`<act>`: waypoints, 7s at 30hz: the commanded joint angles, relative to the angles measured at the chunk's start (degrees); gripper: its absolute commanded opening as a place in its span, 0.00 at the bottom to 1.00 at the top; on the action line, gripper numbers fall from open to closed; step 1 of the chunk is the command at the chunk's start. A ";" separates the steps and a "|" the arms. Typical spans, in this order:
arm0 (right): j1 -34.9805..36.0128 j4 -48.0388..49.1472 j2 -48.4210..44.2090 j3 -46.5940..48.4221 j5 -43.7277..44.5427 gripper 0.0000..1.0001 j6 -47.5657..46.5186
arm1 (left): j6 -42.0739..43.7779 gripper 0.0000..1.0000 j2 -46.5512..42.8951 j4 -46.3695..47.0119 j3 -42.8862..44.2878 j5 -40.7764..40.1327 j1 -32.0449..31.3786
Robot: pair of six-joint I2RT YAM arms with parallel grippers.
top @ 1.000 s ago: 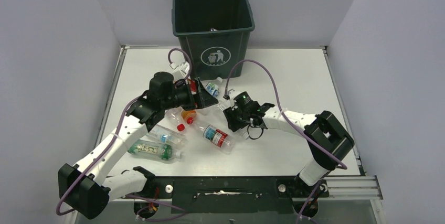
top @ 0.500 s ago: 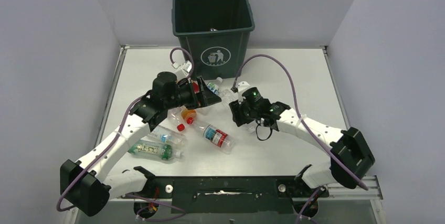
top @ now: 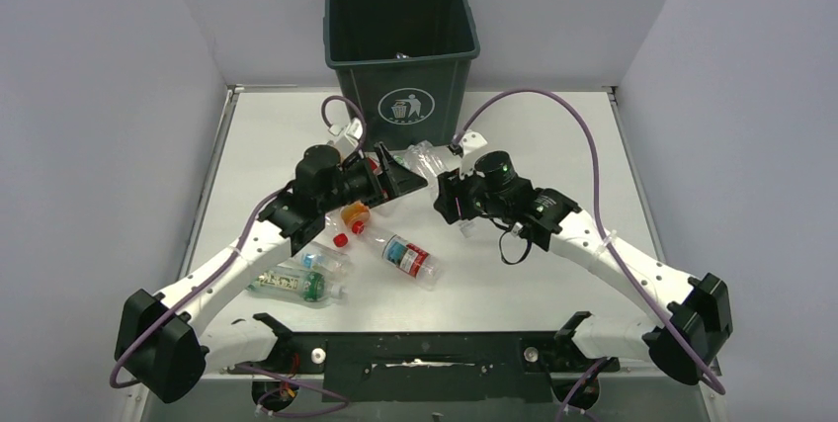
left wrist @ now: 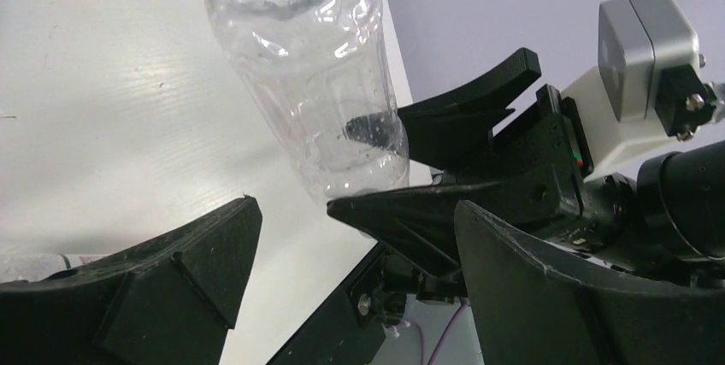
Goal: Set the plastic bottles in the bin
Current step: Place the plastic bottle in the trash bin, then pick up the plastic bottle at the center of the board, then place the plastic bottle in the trash bin.
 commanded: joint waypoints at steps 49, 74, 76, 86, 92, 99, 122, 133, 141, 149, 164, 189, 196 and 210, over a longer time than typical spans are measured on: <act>12.14 0.82 -5.79 4.85 3.05 0.54 4.14 | 2.06 0.54 1.41 1.60 4.05 -13.61 -4.23; 12.38 -9.51 -18.47 6.19 9.92 0.98 8.37 | 7.77 0.55 16.31 1.21 39.29 1.80 15.16; 12.41 -9.09 -18.03 5.85 9.53 0.98 8.76 | 5.75 0.55 18.46 4.40 41.75 3.03 16.87; 12.78 -7.87 -18.82 3.11 8.80 0.98 11.00 | 1.41 0.55 31.54 16.06 57.54 2.40 20.65; 13.11 -8.37 -20.44 1.73 9.46 0.98 12.11 | 0.41 0.55 38.73 20.87 65.54 0.01 22.12; 13.24 -8.76 -21.06 1.02 9.92 0.98 12.58 | 4.77 0.59 47.90 16.35 76.48 -1.82 22.29; 13.50 -3.97 -12.51 -4.08 6.86 0.98 12.07 | 8.82 0.84 35.63 -8.26 74.60 10.35 24.64; 13.84 3.35 -4.04 -8.15 0.73 0.98 10.39 | 10.98 0.84 11.20 -9.22 37.21 13.81 24.39; 14.56 6.16 5.60 -7.63 -1.85 0.98 7.46 | 13.55 0.84 -1.14 -15.14 16.54 13.84 23.18; 15.56 6.86 14.65 -6.53 0.39 0.98 6.47 | 11.86 0.84 -8.03 -15.73 4.96 9.75 17.91; 16.38 9.22 15.64 -11.17 2.74 0.69 8.29 | 10.01 0.84 -6.05 -14.04 1.72 1.04 5.66; 16.69 -4.77 -11.10 -13.67 12.05 0.57 14.85 | 4.24 0.84 -1.99 -7.50 5.13 3.59 2.68; 14.56 -4.99 -12.13 -12.27 14.12 0.57 15.74 | 3.38 0.84 -1.28 -6.84 7.73 2.30 2.16; 9.06 -5.06 -16.72 -9.00 13.45 0.57 14.68 | 1.14 0.84 2.65 -2.15 6.80 -0.12 -0.49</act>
